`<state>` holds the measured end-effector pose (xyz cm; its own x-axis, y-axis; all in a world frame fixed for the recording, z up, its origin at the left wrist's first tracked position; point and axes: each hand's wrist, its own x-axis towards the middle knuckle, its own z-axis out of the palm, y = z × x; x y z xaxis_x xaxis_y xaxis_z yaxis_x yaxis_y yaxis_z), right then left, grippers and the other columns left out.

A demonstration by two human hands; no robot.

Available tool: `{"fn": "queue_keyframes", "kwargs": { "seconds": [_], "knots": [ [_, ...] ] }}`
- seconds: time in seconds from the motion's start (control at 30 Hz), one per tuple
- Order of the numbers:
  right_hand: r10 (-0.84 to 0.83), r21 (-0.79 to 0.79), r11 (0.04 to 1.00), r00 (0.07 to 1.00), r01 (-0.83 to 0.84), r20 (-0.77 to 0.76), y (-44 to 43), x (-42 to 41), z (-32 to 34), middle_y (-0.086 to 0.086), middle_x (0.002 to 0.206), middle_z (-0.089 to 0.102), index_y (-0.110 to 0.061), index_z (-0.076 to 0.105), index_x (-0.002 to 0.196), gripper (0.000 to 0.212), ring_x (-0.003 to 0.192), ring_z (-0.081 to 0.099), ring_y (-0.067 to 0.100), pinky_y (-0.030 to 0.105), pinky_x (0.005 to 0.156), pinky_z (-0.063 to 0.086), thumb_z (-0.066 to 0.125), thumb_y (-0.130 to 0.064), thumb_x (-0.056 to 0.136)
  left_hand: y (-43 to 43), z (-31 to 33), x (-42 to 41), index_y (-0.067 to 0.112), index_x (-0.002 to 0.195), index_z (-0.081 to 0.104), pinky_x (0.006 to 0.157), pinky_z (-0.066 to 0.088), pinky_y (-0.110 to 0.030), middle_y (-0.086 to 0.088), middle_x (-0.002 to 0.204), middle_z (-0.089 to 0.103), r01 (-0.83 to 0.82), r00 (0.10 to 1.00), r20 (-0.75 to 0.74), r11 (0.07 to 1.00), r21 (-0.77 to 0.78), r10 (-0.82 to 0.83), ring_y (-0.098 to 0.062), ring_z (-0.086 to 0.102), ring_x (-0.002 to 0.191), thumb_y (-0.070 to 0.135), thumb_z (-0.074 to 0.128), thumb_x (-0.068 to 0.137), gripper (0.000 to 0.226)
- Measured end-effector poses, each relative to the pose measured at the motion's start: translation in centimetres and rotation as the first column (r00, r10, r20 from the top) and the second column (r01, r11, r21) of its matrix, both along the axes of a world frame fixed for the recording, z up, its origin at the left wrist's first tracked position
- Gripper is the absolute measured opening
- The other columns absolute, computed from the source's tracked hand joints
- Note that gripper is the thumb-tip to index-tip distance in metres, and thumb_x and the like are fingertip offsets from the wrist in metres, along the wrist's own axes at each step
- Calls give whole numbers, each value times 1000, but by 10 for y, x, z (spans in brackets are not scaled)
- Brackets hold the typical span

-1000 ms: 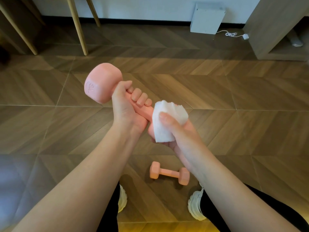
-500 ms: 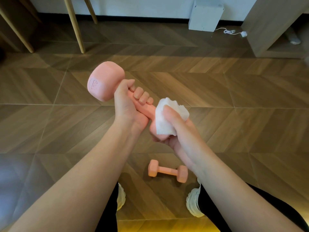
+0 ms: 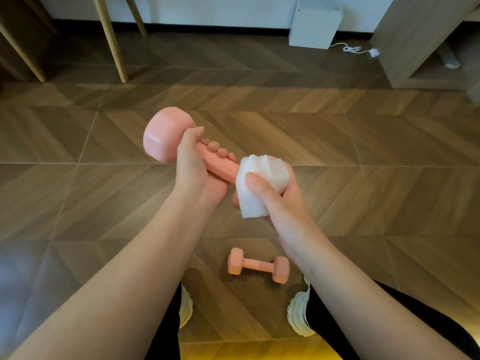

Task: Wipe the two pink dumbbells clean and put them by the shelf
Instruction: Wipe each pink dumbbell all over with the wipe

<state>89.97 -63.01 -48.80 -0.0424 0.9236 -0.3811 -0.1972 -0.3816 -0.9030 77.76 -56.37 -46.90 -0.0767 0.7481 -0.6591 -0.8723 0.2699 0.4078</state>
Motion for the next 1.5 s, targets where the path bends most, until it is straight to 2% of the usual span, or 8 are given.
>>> {"fn": "queue_keyframes", "kwargs": {
  "seconds": [0.17, 0.33, 0.53, 0.7, 0.9, 1.2, 1.3, 1.5],
  "knots": [
    [-49, -61, 997, 995, 44, -84, 4, 3, -1, -1, 103, 66, -29, 58, 118, 43, 90, 65, 11, 39, 81, 54, 69, -41, 78, 1, 1, -3, 21, 63, 35, 47, 31, -22, 8, 49, 28, -31, 999, -19, 999, 17, 32, -11, 26, 40, 24, 57, 92, 36],
    [85, -183, 968, 910, -172, -407, 3, 10, 4, 13, 121, 62, -18, 52, 136, 62, 101, 64, 28, 49, 84, 57, 72, -27, 78, 0, 5, -7, 22, 59, 31, 45, 27, -23, 8, 49, 22, -16, 999, -31, 995, 100, 19, -11, 22, 41, 22, 52, 92, 39],
    [50, -178, 979, 967, -97, -249, 5, 5, 2, 10, 108, 68, -21, 54, 130, 62, 86, 68, 23, 50, 83, 56, 75, -36, 73, -2, 5, -2, 22, 58, 30, 44, 28, -23, 7, 49, 20, 14, 999, -48, 994, 112, -9, -12, 20, 42, 20, 50, 91, 39],
    [110, -135, 976, 920, -172, -376, 4, 15, 1, 14, 125, 60, -16, 49, 138, 68, 100, 63, 27, 50, 83, 54, 75, -27, 76, 1, 5, -2, 23, 57, 29, 43, 26, -23, 8, 48, 20, 7, 999, -37, 993, 121, -3, -12, 20, 40, 19, 48, 91, 39],
    [69, -138, 986, 983, -93, -167, 5, 3, -3, 9, 114, 67, -27, 51, 130, 68, 86, 67, 22, 51, 79, 57, 79, -32, 69, -1, 5, 0, 22, 56, 29, 43, 26, -22, 7, 47, 20, 4, 998, -58, 992, 124, 4, -13, 19, 41, 17, 47, 92, 40],
    [90, -150, 972, 878, -180, -470, 5, 11, -6, 15, 123, 59, -17, 48, 139, 62, 104, 57, 30, 49, 86, 50, 69, -26, 81, 1, 6, -7, 23, 56, 31, 43, 27, -23, 8, 47, 20, 23, 999, -44, 988, 150, -16, -11, 21, 40, 19, 48, 91, 39],
    [87, -131, 981, 926, -145, -368, 2, 6, -8, 13, 123, 62, -20, 47, 138, 82, 94, 64, 25, 42, 80, 52, 83, -20, 64, -3, 8, -4, 23, 56, 28, 43, 27, -23, 7, 49, 18, 53, 996, -80, 984, 168, -40, -12, 18, 42, 18, 47, 92, 41],
    [8, -134, 990, 972, -41, -236, 4, 2, -5, 8, 103, 68, -21, 55, 128, 60, 88, 60, 25, 50, 84, 44, 74, -42, 75, -1, 9, 1, 23, 56, 29, 44, 27, -23, 7, 48, 19, 53, 997, -66, 984, 171, -42, -12, 19, 42, 18, 46, 92, 41]
  ]
}}
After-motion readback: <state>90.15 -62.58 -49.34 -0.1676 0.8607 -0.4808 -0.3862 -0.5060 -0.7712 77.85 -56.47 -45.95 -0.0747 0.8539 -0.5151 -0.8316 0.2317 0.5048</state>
